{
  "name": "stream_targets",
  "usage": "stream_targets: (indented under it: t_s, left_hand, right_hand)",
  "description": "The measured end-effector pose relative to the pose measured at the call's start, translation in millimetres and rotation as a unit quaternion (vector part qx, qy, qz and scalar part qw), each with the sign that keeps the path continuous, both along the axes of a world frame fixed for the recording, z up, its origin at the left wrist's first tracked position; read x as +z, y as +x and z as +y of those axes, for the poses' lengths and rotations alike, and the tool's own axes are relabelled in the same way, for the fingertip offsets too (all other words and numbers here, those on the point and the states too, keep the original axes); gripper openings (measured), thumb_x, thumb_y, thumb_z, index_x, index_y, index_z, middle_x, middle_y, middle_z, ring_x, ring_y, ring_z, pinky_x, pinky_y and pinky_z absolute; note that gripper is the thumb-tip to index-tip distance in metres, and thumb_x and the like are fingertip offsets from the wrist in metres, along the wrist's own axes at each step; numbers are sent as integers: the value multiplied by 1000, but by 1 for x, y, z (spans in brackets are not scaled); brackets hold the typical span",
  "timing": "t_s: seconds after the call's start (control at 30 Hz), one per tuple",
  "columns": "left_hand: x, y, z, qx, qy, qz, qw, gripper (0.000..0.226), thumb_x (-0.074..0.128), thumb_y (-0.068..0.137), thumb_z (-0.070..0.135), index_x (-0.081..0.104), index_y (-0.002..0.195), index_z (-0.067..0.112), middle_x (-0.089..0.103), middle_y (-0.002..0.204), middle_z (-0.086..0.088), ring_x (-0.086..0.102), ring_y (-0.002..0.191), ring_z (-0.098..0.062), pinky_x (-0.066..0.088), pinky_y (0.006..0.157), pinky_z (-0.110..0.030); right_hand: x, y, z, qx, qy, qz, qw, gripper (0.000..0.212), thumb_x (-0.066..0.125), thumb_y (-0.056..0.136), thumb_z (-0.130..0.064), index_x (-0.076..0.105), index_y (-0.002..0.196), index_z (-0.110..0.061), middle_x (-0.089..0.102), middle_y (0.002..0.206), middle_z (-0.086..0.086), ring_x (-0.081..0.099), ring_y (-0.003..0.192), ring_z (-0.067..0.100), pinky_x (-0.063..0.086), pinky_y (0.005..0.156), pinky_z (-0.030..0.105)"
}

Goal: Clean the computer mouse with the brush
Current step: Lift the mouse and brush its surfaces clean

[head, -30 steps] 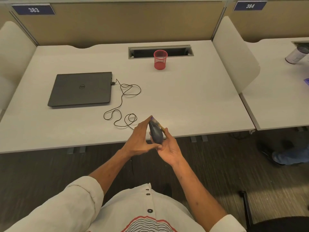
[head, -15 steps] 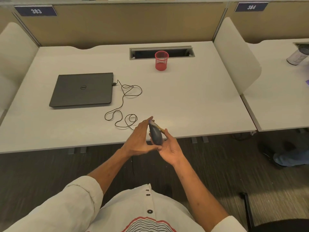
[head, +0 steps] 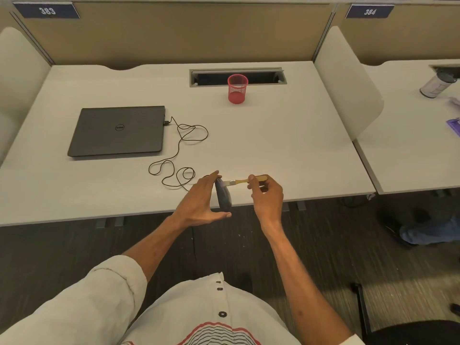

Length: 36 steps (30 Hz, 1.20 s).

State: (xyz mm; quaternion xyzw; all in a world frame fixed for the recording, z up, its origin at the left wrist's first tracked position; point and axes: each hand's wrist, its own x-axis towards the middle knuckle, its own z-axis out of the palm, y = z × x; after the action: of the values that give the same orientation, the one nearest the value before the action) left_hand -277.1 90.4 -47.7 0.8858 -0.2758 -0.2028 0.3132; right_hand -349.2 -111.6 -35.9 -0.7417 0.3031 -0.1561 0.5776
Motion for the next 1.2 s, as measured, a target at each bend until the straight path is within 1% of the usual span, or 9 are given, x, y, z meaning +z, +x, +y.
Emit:
stream_targets:
  t_s: [0.1,0.27,0.37,0.57,0.7,0.83,0.97,1.1,1.2]
  left_hand:
    - [-1,0,-2,-16,25,-15,999,130,84,74,75,11,171,26,23,178,1,31,162,-25,29,133,-51]
    - [0,1,-2,-23,46,-32,998,129,82,75,77,12,171,25,23,178,0,31,162,-25,30,131,-50]
    - [0,2,0,-23,51,-43,998,127,81,75,78,16,170,24,24,178,0,33,161,-25,32,130,-48]
    - [2,6,3,-16,53,-44,998,127,82,73,78,19,169,23,25,178,-2,35,160,-26,34,130,-47]
    - [3,6,4,-20,63,-42,997,129,80,73,80,16,170,24,22,179,-1,32,162,-26,33,131,-48]
    - [4,6,5,-14,65,-34,997,128,81,74,79,17,170,23,25,178,-3,34,161,-27,35,131,-52]
    - [5,7,6,-7,66,-37,997,127,81,75,77,19,170,20,26,177,-4,35,160,-27,36,130,-51]
    - [4,5,8,-4,74,-44,996,127,81,75,79,20,169,20,28,176,-5,37,159,-27,38,129,-50]
    - [4,4,8,-5,76,-38,996,127,81,75,78,18,170,21,26,177,-4,35,160,-27,36,130,-50]
  right_hand:
    - [4,7,8,11,-49,1,999,15,70,105,-43,75,95,-33,75,87,-20,69,88,0,49,74,15]
    - [1,11,15,5,-85,23,996,20,69,105,-44,77,100,-26,77,93,-13,69,85,3,49,71,19]
    - [3,10,15,17,-137,30,990,21,69,105,-46,76,103,-26,73,95,-16,66,79,3,53,70,23]
    - [5,1,11,49,-235,80,968,19,75,97,-41,64,85,-31,55,74,-27,59,66,1,45,68,21]
    - [15,2,15,60,-226,-7,972,10,72,104,-38,68,100,-30,63,92,-29,65,72,0,58,69,23]
    - [21,4,17,106,-274,-54,954,10,71,105,-39,75,108,-31,72,111,-21,68,71,8,59,66,24]
    - [15,-1,15,120,-303,-23,945,10,72,103,-39,75,101,-30,74,103,-18,62,68,4,55,62,23]
    - [10,-5,9,121,-302,37,945,15,75,98,-40,69,85,-34,61,81,-26,57,64,-3,46,66,15]
    - [11,-4,6,99,-278,41,955,15,74,99,-45,69,89,-35,60,84,-28,58,67,-6,48,70,16]
